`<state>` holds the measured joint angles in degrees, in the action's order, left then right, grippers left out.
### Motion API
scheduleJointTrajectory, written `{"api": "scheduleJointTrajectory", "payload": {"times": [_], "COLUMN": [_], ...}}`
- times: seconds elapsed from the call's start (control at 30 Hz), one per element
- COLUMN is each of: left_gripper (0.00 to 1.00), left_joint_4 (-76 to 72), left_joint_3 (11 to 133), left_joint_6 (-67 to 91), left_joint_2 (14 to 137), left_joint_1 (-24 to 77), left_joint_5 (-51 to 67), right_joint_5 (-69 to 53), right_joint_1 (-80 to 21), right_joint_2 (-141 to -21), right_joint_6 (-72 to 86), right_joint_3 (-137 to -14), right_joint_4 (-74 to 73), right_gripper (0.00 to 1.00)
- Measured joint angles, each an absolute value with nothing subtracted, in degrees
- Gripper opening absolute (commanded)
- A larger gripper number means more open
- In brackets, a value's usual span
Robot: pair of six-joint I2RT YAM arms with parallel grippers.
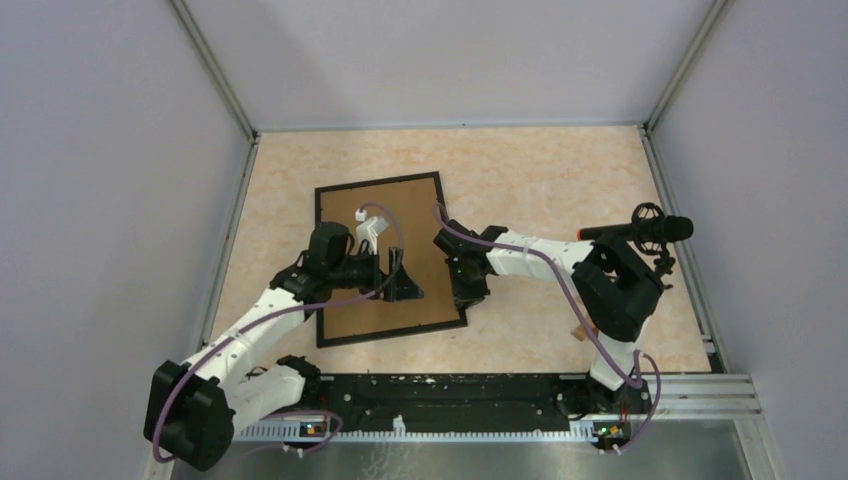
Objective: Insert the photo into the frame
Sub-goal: Install the photo frame at the center of the board.
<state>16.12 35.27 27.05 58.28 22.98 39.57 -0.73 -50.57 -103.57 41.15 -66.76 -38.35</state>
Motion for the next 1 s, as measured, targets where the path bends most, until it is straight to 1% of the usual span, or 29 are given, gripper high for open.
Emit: {"api": "scheduleJointTrajectory", "payload": {"times": [0.03,0.07,0.3,0.43,0.63,0.83,0.93,1.0], "left_gripper": [0.99,0.99,0.99,0.99,0.99,0.99,0.99,0.99], "left_joint_4": [15.77,15.22,10.17,6.70,0.56,-6.92,-7.79,-7.92], "left_joint_3": [35.27,35.27,35.35,35.33,33.78,28.05,29.06,31.29], "left_joint_6": [27.05,27.07,27.29,26.70,21.71,12.32,7.11,3.29], "left_joint_2": [58.28,58.41,63.94,65.73,65.71,62.13,63.79,67.20], "left_joint_1": [24.10,25.71,39.07,44.07,54.02,65.49,69.97,72.93], "left_joint_5": [39.31,38.68,32.97,28.29,15.99,5.06,-1.45,-6.57], "right_joint_5": [-0.21,0.19,1.85,3.77,5.21,2.63,1.80,0.91], "right_joint_1": [-50.50,-50.48,-50.59,-50.61,-49.04,-42.37,-39.90,-39.62], "right_joint_2": [-103.35,-103.13,-102.91,-102.91,-100.27,-94.15,-92.97,-92.84], "right_joint_6": [41.21,41.12,41.15,40.47,38.61,35.64,34.89,34.59], "right_joint_3": [-66.76,-66.74,-66.94,-67.61,-66.70,-65.14,-65.14,-65.14], "right_joint_4": [-38.87,-39.22,-40.10,-41.19,-41.91,-42.96,-43.09,-43.13], "right_gripper": [0.02,0.00,0.00,0.00,0.00,0.00,0.00,0.00]}}
